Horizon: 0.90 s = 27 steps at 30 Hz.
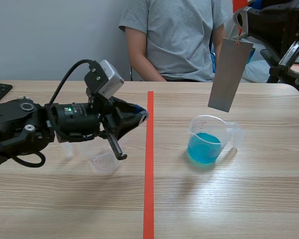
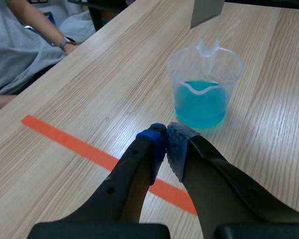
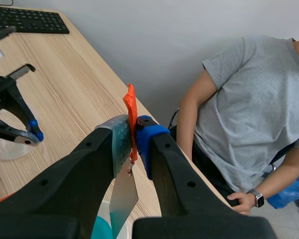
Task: Do the redox reaction experiment.
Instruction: 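Point at the plate with the left hand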
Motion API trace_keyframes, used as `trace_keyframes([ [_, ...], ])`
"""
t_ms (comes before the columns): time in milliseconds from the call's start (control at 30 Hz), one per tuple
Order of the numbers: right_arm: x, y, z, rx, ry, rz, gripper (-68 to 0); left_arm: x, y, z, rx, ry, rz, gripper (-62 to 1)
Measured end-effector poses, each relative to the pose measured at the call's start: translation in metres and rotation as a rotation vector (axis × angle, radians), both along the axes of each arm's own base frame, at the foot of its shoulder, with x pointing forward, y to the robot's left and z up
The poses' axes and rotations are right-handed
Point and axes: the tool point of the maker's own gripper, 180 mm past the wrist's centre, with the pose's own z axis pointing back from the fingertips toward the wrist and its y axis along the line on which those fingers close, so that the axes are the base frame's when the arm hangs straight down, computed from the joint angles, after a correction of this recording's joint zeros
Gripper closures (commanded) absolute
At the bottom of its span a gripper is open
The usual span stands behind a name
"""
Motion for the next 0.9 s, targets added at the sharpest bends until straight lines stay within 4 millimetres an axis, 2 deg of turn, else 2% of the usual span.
trace_keyframes([
  [267, 0.0, 0.0, 0.0, 0.0, 0.0, 0.0, -1.1, 0.006, -0.034, 0.0, -0.002, -0.005, -0.056, -4.6],
  [633, 0.0, 0.0, 0.0, 0.0, 0.0, 0.0, -1.1, 0.022, -0.063, -0.006, -0.034, 0.019, -0.027, -4.6],
  [900, 0.0, 0.0, 0.0, 0.0, 0.0, 0.0, -1.1, 0.027, -0.086, 0.011, -0.081, -0.003, -0.047, -4.6],
])
